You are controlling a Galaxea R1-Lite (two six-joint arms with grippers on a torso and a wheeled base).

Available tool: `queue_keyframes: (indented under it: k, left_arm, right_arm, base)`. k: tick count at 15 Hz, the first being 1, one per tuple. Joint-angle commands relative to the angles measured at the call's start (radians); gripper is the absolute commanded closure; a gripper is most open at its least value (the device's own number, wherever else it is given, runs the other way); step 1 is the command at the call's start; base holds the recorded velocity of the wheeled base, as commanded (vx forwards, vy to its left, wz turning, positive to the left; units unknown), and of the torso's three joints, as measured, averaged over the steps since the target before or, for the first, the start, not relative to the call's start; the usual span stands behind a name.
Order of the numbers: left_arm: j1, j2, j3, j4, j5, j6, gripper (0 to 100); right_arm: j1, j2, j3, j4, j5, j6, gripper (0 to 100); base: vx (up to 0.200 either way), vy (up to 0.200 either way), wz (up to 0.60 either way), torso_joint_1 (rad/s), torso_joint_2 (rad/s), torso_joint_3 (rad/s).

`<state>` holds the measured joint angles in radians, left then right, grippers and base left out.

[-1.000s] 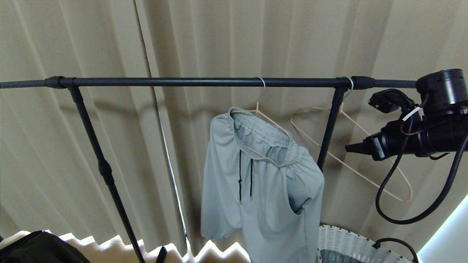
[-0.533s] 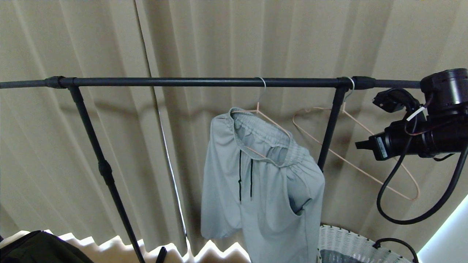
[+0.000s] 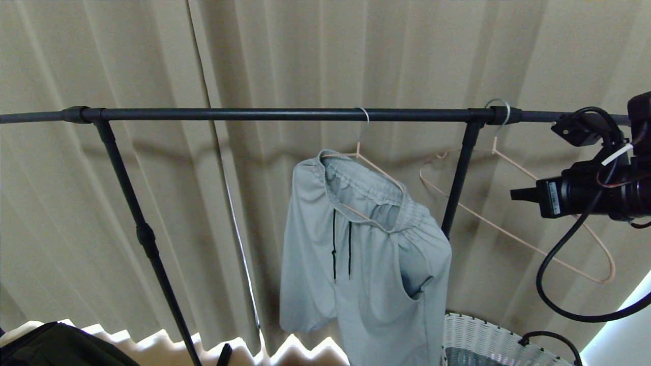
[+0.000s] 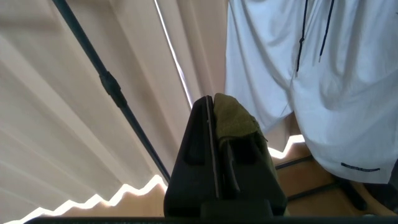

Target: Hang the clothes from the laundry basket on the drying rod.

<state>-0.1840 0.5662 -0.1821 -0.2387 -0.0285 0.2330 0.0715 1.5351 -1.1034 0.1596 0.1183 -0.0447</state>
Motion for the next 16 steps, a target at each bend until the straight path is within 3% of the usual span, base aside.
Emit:
queue_keyframes:
  k: [1, 5, 16]
  left_arm:
    - [0.000, 0.000, -0.002, -0.001, -0.001, 0.000, 100]
    - [-0.002, 0.000, -0.002, -0.001, -0.001, 0.000, 100]
    - [0.000, -0.008, 0.000, -0.001, 0.001, -0.001, 100]
  right_arm:
    - [-0.001, -0.044, 0.039, -0.049, -0.002, 0.003, 100]
    - [-0.004, -0.075, 0.108, -0.129, -0.002, 0.005, 100]
    - [-0.055, -0.386, 0.315, -0.123, -0.005, 0.000, 100]
  base:
    - [0.000, 0.000, 0.00, 0.000, 0.00, 0.000]
    - [0.000, 0.000, 0.00, 0.000, 0.00, 0.000]
    - [0.000, 0.000, 0.00, 0.000, 0.00, 0.000]
